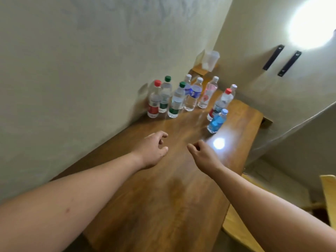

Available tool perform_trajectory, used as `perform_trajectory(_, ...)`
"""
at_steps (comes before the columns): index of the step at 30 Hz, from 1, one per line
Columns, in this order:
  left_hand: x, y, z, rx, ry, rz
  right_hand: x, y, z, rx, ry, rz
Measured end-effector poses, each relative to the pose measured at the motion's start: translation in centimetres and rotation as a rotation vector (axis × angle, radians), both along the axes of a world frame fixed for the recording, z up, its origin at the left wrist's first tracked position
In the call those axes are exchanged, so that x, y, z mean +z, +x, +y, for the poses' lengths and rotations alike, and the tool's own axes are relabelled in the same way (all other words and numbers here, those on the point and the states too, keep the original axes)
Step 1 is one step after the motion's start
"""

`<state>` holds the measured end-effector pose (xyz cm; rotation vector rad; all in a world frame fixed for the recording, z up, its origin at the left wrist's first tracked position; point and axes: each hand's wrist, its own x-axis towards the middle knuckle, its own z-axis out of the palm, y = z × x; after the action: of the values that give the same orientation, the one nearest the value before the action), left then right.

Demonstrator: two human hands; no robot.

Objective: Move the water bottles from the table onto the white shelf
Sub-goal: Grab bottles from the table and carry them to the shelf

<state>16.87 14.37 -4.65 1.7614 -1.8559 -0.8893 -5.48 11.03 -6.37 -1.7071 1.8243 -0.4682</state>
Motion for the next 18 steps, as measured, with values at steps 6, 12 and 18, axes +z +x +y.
perform_trajectory(6, -3.7, -10.4, -13.3, 0.007, 0.051, 0.065, -2.7, -10.5, -12.8, -0.227, -0.005, -0.044)
perform_trajectory(12, -8.3, -16.1, -20.9, 0.02, 0.118, 0.065, -6.8, -15.6, -22.0, -0.368, -0.08, -0.021)
perform_trajectory(18, -11.4, -18.8, -24.0, 0.099, 0.15, 0.11, -9.7, -15.0, -26.3, -0.318, -0.156, -0.159)
